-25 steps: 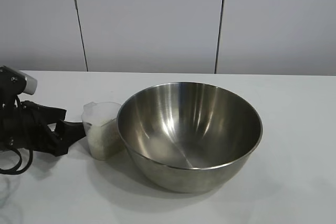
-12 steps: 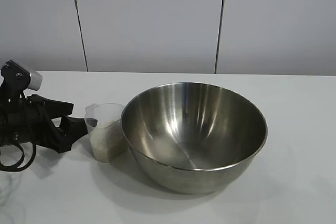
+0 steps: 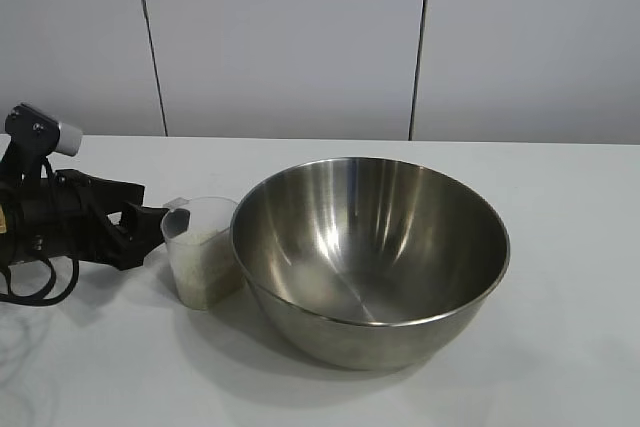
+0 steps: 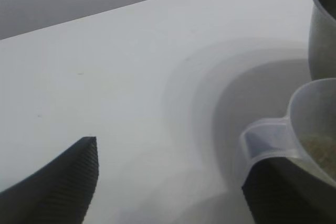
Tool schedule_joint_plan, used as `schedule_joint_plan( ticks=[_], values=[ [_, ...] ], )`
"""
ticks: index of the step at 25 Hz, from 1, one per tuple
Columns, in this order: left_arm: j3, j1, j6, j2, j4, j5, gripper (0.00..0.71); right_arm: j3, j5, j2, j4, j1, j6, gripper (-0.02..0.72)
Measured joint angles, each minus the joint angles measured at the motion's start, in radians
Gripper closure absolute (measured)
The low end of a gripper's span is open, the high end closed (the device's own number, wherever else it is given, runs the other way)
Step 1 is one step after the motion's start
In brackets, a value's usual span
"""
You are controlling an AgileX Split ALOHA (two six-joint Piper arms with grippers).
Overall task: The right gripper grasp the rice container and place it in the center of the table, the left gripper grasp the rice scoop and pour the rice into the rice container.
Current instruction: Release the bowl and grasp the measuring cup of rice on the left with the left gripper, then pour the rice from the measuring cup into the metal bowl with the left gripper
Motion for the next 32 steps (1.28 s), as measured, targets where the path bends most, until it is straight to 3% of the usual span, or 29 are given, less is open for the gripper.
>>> schedule_joint_plan(
  ticks=[3, 5, 20, 27, 30, 32],
  values=[
    [-0.001, 0.000, 0.000, 0.005, -0.002, 0.000, 0.644, 0.000, 0.001, 0.000, 0.000, 0.000, 0.000, 0.043],
    [-0.001, 0.000, 0.000, 0.005, -0.002, 0.000, 0.683, 0.000, 0.001, 0.000, 0.000, 0.000, 0.000, 0.043],
    [-0.014, 0.000, 0.002, -0.136, -0.044, 0.039, 0.701, 0.000, 0.001, 0.000, 0.000, 0.000, 0.000, 0.043],
    [-0.081, -0.012, 0.002, -0.377, -0.004, 0.321, 0.701, 0.000, 0.002, 0.000, 0.006, 0.000, 0.000, 0.043],
    [-0.134, -0.078, 0.018, -0.475, 0.031, 0.487, 0.701, 0.000, 0.002, 0.000, 0.006, 0.000, 0.000, 0.043],
    [-0.175, -0.158, 0.048, -0.517, 0.070, 0.595, 0.701, 0.000, 0.002, 0.000, 0.006, 0.000, 0.000, 0.043]
  ],
)
